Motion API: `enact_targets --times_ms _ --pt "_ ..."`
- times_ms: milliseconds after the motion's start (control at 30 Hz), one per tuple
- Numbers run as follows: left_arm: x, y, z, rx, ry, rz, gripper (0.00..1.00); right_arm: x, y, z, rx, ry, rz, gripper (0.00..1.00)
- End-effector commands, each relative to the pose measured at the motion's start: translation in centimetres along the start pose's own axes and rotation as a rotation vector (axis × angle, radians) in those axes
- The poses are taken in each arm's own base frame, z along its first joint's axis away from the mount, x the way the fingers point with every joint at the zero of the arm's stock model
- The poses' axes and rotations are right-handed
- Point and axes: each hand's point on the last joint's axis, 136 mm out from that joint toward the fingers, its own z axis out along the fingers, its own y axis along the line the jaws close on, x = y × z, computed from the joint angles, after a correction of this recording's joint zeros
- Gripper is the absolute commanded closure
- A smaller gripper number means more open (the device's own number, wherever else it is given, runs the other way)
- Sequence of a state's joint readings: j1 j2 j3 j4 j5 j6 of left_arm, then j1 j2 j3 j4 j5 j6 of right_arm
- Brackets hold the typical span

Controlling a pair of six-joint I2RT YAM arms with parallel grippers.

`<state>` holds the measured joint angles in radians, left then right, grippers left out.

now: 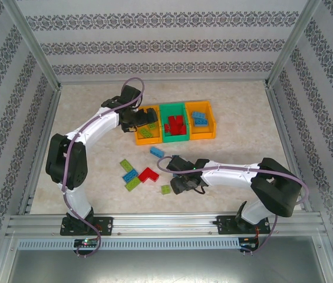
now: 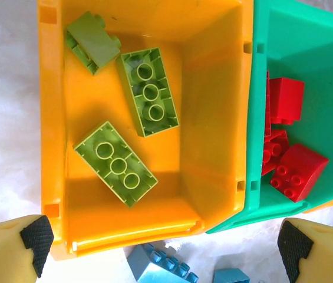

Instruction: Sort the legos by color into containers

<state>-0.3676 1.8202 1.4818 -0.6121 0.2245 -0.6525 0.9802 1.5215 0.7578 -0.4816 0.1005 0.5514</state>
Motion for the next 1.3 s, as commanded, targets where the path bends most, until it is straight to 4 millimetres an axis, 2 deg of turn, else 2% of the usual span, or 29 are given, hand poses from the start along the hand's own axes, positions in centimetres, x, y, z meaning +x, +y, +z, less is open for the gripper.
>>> enact_targets --times_ms 0,200,400,567,700,800,967,1033,1267 --pt "-0.4 -0.5 -1.3 0.008 -0.047 0.003 0.0 0.0 -0.3 0.3 0.042 0.0 -0.028 0.38" --pt "-0.1 0.0 -1.9 -0.015 -0.054 0.012 0.0 -0.6 -0.2 -0.8 0.027 -0.037 -0.006 0.43" --pt "0.9 1.5 -2.6 -0.063 -0.052 0.023 0.01 -4.2 1.2 -4.6 -0.069 -0.161 -0.008 0.43" --pt "3.3 4.2 -2.9 -0.132 -0.019 0.009 0.0 -8.5 1.9 -7.7 -0.18 -0.271 0.028 0.43" --pt "5.8 6.4 -3.1 -0.177 0.015 -0.019 0.01 -13.5 2.2 -9.8 -0.263 -0.373 0.059 0.43" --pt "7.5 7.7 -3.3 -0.194 0.038 -0.054 0.01 -17.4 2.5 -10.3 -0.325 -0.393 0.096 0.42" --pt "10.0 9.5 -3.8 -0.226 0.064 -0.098 0.01 -23.0 3.3 -9.7 -0.399 -0.383 0.136 0.43" --pt "11.0 10.2 -3.8 -0.236 0.077 -0.121 0.0 -24.9 3.4 -8.8 -0.407 -0.366 0.16 0.43" --pt "13.9 12.0 -3.3 -0.241 0.118 -0.189 0.01 -29.6 2.9 -5.5 -0.437 -0.307 0.239 0.42"
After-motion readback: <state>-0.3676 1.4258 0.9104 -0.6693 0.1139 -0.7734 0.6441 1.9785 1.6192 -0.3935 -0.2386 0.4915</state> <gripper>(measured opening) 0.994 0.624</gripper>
